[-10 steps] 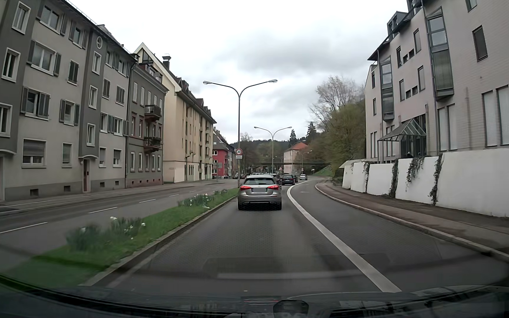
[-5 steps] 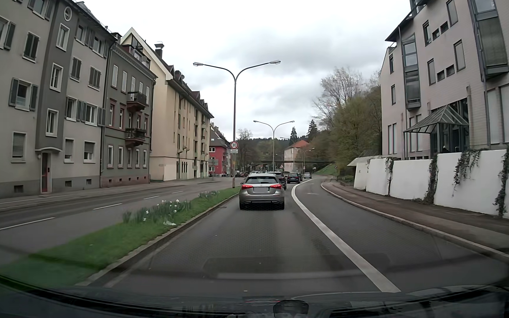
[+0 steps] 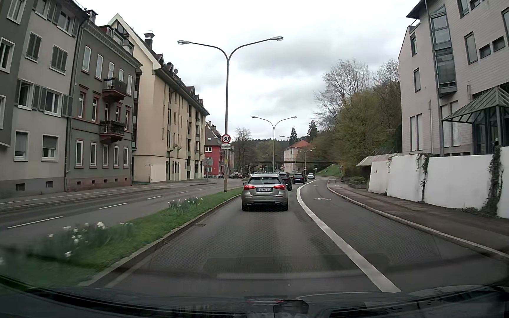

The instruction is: Follow the waypoints while adhering to traffic rules and regulations

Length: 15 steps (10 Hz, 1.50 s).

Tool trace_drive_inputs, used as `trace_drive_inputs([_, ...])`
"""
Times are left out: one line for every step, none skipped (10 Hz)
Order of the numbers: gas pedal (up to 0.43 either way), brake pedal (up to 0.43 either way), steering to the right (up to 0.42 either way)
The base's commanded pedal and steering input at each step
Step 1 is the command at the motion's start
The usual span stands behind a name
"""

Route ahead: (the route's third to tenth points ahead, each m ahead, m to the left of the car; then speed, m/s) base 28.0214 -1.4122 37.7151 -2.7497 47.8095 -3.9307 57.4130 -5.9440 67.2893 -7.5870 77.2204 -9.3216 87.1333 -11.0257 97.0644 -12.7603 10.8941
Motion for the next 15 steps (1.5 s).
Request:
trace_drive_inputs([0.020,0.000,0.004])
trace_drive_inputs([0.020,0.000,0.005])
trace_drive_inputs([0.020,0.000,0.005])
trace_drive_inputs([0.020,0.000,0.007])
trace_drive_inputs([0.020,0.000,0.008])
trace_drive_inputs([0.020,0.000,0.009])
trace_drive_inputs([0.020,0.000,0.010])
trace_drive_inputs([0.020,0.000,0.012])
trace_drive_inputs([0.020,0.000,0.013])
trace_drive_inputs([0.020,0.000,0.015])
trace_drive_inputs([0.020,0.000,0.017])
trace_drive_inputs([0.020,0.000,0.017])
trace_drive_inputs([0.028,0.000,0.017])
trace_drive_inputs([0.028,0.000,0.018])
trace_drive_inputs([0.028,0.000,0.018])
